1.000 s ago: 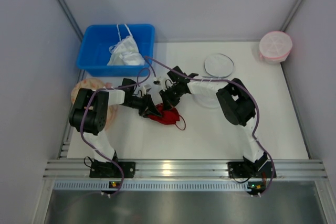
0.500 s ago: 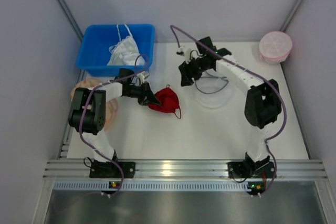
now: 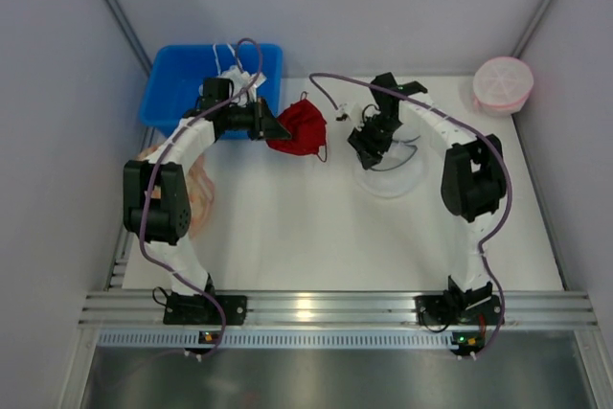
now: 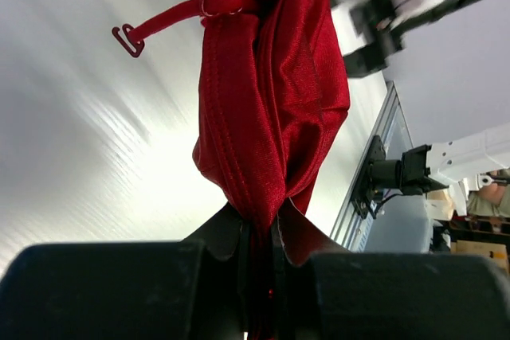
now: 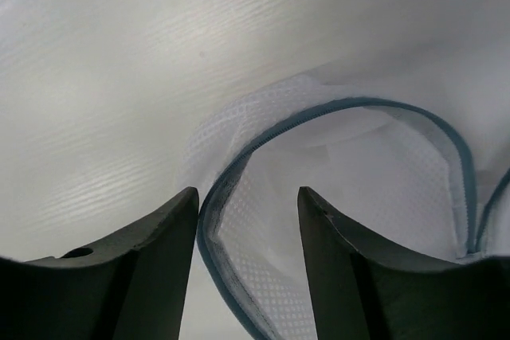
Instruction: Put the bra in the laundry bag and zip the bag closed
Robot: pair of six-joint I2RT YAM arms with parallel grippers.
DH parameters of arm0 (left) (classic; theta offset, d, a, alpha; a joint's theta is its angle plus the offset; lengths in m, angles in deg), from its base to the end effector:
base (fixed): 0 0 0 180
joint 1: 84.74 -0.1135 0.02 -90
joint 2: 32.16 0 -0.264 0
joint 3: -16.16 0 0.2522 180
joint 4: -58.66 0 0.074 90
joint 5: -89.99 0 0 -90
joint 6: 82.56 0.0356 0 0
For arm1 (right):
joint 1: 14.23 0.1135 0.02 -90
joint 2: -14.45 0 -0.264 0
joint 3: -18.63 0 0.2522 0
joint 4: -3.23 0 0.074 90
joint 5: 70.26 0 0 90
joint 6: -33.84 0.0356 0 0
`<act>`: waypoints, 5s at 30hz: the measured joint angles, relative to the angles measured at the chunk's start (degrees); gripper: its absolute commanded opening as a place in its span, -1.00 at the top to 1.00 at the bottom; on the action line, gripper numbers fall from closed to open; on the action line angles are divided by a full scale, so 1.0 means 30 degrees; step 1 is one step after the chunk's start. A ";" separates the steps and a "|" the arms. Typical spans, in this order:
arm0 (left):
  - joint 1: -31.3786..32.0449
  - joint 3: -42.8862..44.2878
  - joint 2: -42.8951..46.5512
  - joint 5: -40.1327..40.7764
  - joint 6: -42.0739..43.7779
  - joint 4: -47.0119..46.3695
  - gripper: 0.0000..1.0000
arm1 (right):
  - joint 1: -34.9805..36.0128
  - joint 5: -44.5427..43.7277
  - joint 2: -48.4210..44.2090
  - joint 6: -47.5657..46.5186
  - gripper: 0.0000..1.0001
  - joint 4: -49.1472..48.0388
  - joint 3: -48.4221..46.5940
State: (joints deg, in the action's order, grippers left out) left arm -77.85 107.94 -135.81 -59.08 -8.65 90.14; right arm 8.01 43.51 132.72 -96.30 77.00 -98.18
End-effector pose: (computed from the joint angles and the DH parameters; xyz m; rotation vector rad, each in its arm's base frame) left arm 0.3897 -0.0778 0.2548 0.3557 2.2139 -1.3965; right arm 0.3873 0.1739 0.2365 -1.5039 2.3378 0.5217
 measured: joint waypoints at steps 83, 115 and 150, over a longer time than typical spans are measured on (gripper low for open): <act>-0.0590 -0.7963 0.3614 -0.2229 -0.2667 -0.2076 1.00 | 0.1435 -0.3045 -0.3971 0.1763 -0.42 -0.5421 0.2441; 0.4991 -0.4779 -0.2943 -0.4940 -0.3198 -0.2492 1.00 | 0.1464 -0.0823 -0.5814 0.3905 1.00 -0.5166 0.6521; 0.7686 -0.6011 -0.2222 0.7876 -1.7369 -1.2509 1.00 | 0.1821 0.7679 -0.5843 1.1460 1.00 -0.8655 0.9923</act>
State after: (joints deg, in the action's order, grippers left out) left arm -54.79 89.91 -142.48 -35.45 -60.76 52.61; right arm 13.48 66.55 115.20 -61.92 51.04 -68.41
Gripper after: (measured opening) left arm 0.113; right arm 0.012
